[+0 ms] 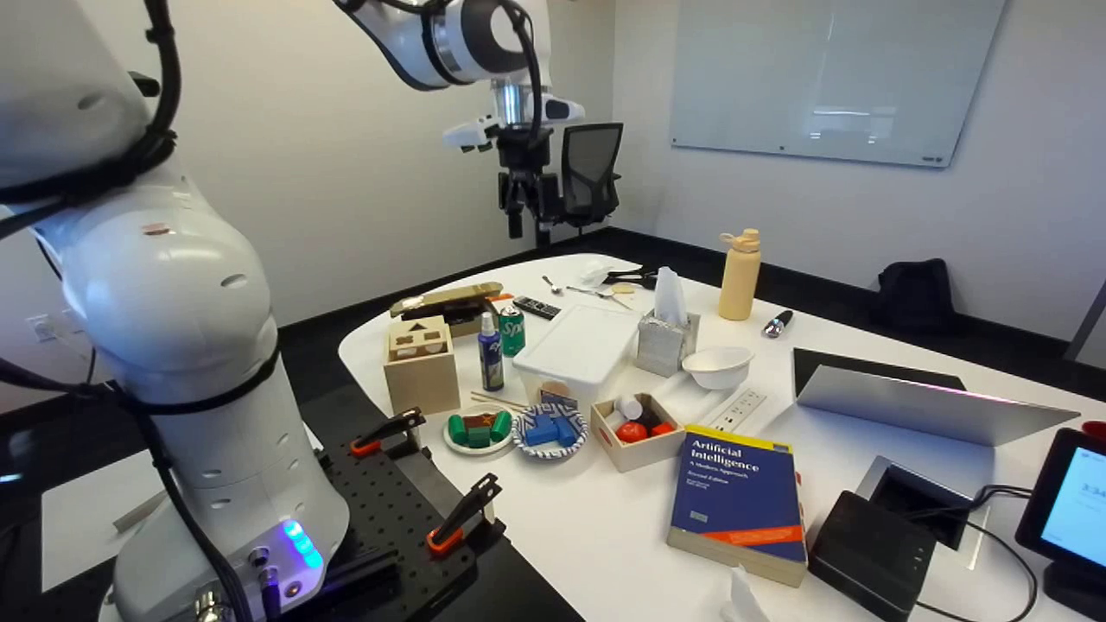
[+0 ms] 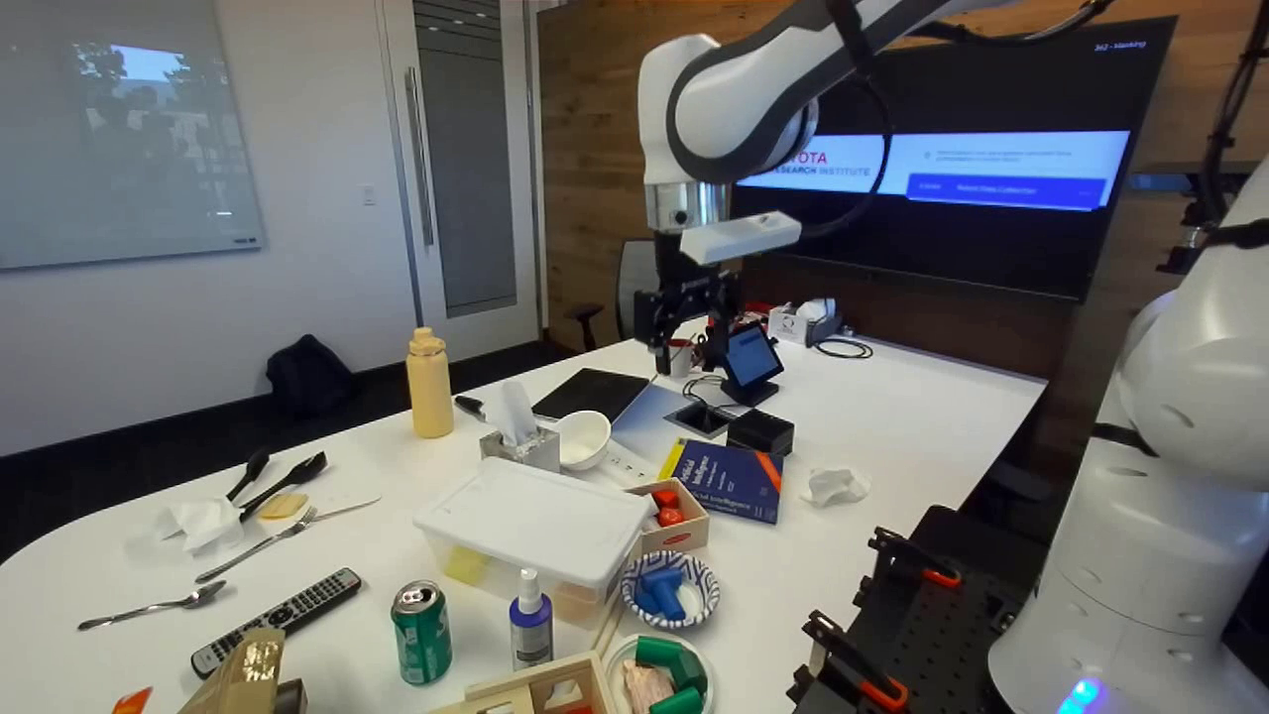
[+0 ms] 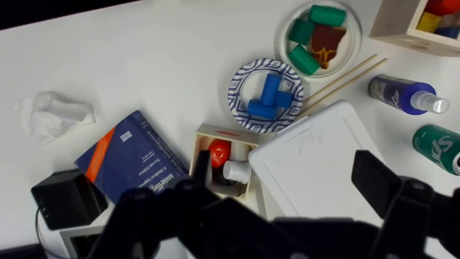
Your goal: Uncover the lunchbox
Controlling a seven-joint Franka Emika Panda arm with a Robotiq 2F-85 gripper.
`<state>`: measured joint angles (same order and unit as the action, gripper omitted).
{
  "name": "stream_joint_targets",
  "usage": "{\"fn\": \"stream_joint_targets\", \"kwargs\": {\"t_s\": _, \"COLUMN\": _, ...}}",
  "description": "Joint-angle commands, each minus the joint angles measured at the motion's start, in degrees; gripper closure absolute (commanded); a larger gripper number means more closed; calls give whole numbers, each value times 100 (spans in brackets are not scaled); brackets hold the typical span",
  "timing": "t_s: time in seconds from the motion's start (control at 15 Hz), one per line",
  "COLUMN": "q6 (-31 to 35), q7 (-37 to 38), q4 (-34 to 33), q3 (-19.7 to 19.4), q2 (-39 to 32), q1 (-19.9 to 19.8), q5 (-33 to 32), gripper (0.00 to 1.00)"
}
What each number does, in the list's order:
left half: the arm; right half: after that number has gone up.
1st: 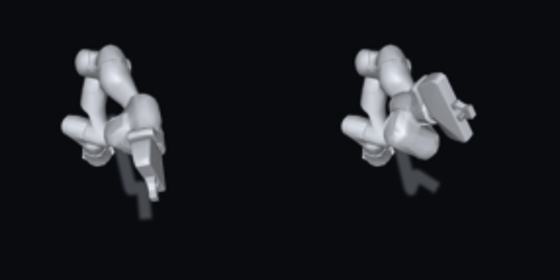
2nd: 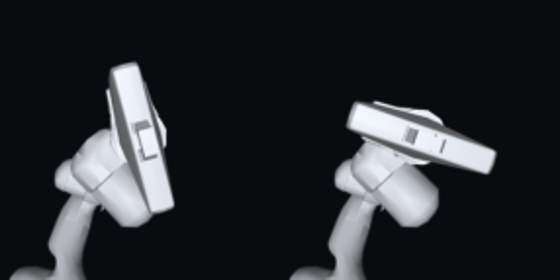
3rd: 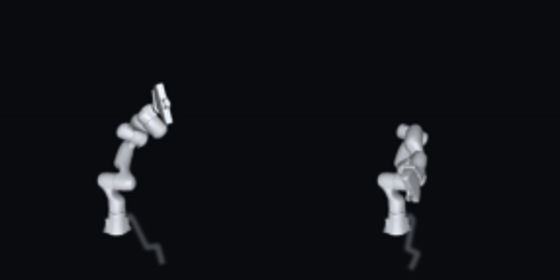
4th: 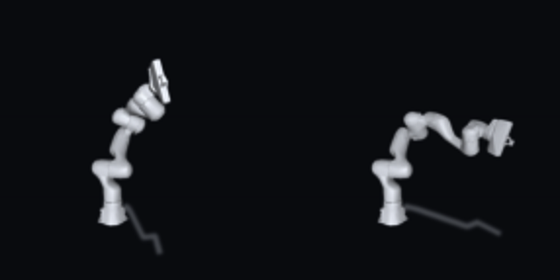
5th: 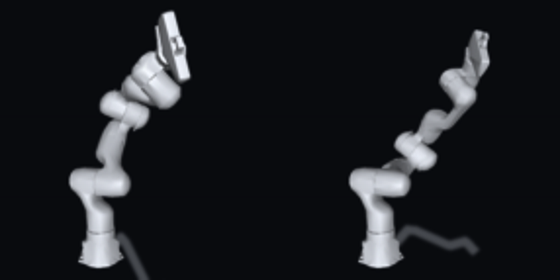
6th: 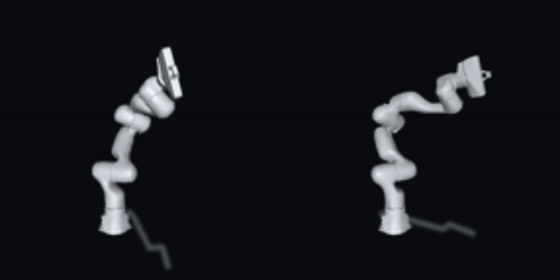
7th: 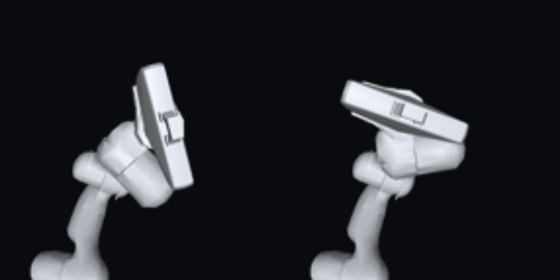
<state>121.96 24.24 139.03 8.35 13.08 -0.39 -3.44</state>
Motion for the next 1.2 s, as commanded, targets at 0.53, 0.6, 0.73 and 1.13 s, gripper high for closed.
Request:
{"fn": "stream_joint_targets", "kwargs": {"t_s": 0.53, "q6": 5027, "q7": 4231, "q4": 1914, "q3": -16, "q2": -1733, "q1": 239, "q5": -456, "gripper": 0}}
{"fn": "stream_joint_targets", "kwargs": {"t_s": 0.6, "q6": 5478, "q7": 4753, "q4": 1948, "q3": -79, "q2": -1919, "q1": 133, "q5": -973, "gripper": 0}}
{"fn": "stream_joint_targets", "kwargs": {"t_s": 0.73, "q6": 6001, "q7": 5364, "q4": 1839, "q3": -675, "q2": -2226, "q1": 404, "q5": -1598, "gripper": 0}}
{"fn": "stream_joint_targets", "kwargs": {"t_s": 1.13, "q6": 7284, "q7": 5511, "q4": 1403, "q3": -1765, "q2": -3514, "q1": 1317, "q5": -1223, "gripper": 0}}
